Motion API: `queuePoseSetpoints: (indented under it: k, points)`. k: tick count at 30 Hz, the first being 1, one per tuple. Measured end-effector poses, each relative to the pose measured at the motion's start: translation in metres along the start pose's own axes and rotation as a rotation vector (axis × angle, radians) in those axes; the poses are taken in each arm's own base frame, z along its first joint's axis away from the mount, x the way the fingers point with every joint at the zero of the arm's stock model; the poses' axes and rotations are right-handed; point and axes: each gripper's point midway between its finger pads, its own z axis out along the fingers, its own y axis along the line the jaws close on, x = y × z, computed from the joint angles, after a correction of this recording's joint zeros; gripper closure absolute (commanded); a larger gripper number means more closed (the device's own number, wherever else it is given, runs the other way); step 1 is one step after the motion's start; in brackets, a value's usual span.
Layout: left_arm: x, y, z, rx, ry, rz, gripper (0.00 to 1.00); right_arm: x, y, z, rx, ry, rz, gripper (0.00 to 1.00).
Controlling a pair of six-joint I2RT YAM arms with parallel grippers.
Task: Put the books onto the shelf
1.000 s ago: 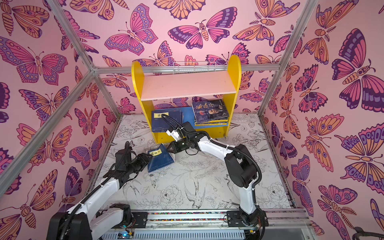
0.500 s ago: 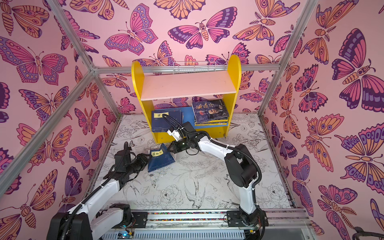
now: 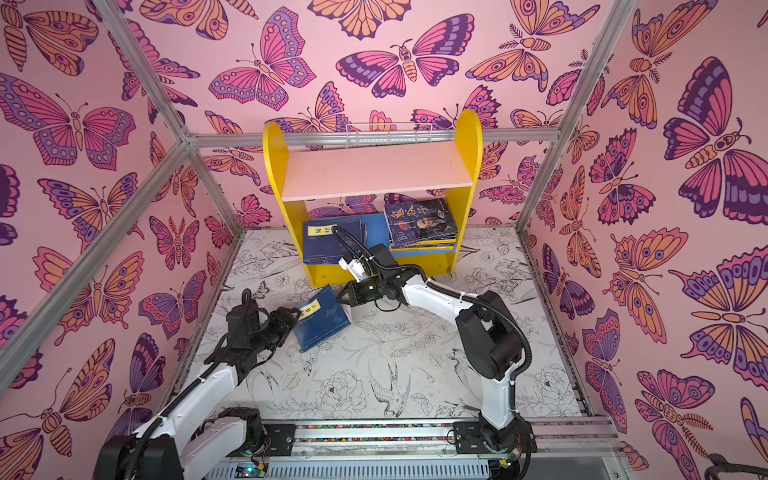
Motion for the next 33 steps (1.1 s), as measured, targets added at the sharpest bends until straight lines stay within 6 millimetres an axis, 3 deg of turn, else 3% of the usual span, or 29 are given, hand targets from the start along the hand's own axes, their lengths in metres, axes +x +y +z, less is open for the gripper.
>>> queuePoseSetpoints:
  k: [5, 8, 17, 28, 33]
  points:
    - [-0.004, 0.005, -0.007, 0.009, -0.035, -0.052, 0.29, -0.030, 0.041, -0.024, -0.080, -0.107, -0.024, 1.00]
    - [0.001, 0.004, -0.005, 0.040, -0.014, -0.071, 0.29, -0.039, 0.053, -0.032, -0.106, -0.145, -0.034, 1.00]
    - [0.002, -0.050, -0.013, 0.319, 0.025, -0.054, 0.28, -0.049, 0.064, -0.040, -0.126, -0.179, -0.010, 1.00]
    - [0.003, -0.085, -0.027, 0.501, 0.053, -0.015, 0.29, -0.092, 0.070, -0.068, -0.212, -0.327, 0.060, 1.00]
    - [-0.001, -0.103, -0.036, 0.583, 0.043, 0.008, 0.30, -0.099, 0.074, -0.075, -0.241, -0.347, 0.065, 1.00]
